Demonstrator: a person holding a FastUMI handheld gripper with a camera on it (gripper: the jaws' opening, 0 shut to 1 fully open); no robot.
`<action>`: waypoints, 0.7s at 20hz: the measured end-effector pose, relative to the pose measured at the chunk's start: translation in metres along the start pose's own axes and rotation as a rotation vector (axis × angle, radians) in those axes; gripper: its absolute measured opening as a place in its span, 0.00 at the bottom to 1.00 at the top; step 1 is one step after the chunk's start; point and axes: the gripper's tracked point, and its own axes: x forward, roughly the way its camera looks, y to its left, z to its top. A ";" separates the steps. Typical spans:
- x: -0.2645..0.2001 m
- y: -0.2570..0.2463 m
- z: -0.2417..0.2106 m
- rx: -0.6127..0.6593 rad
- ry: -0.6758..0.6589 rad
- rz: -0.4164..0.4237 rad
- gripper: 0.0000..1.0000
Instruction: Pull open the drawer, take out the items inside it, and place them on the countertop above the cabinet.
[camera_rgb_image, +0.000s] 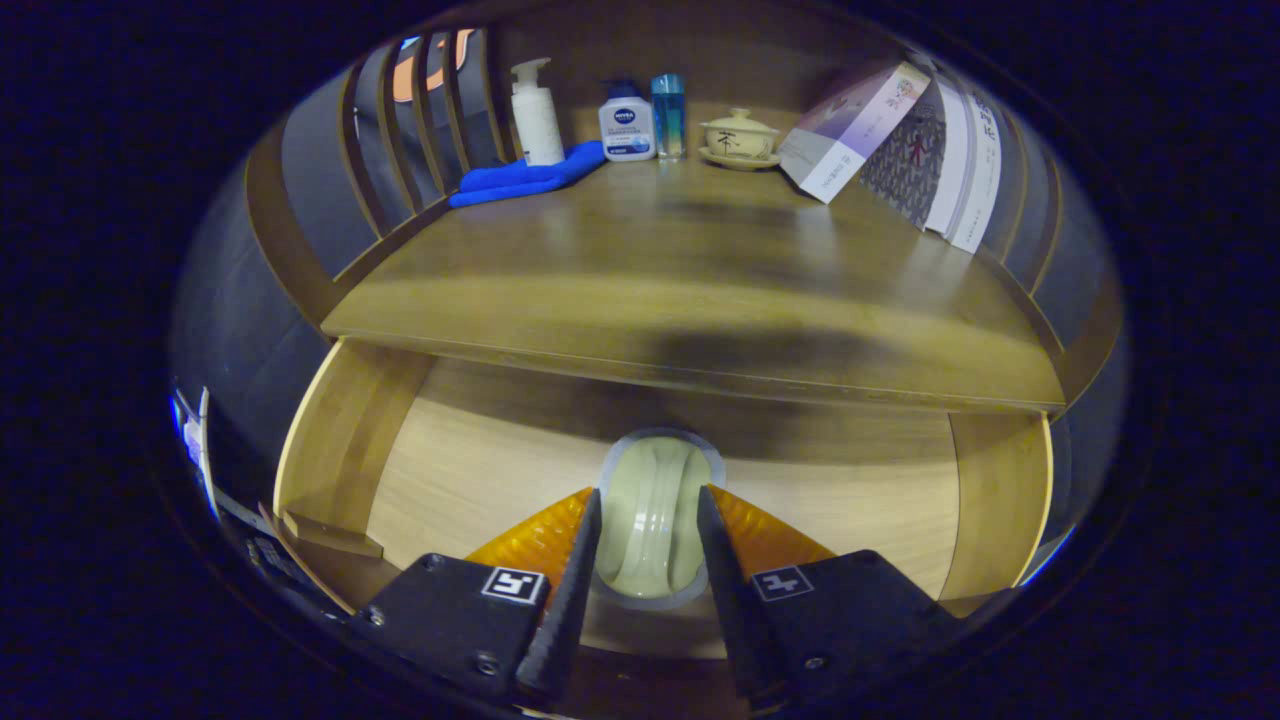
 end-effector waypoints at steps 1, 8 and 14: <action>0.002 0.000 -0.001 0.005 0.015 0.003 0.57; 0.013 -0.003 -0.008 0.032 0.067 0.001 0.38; 0.005 -0.004 -0.012 0.035 0.059 0.002 0.20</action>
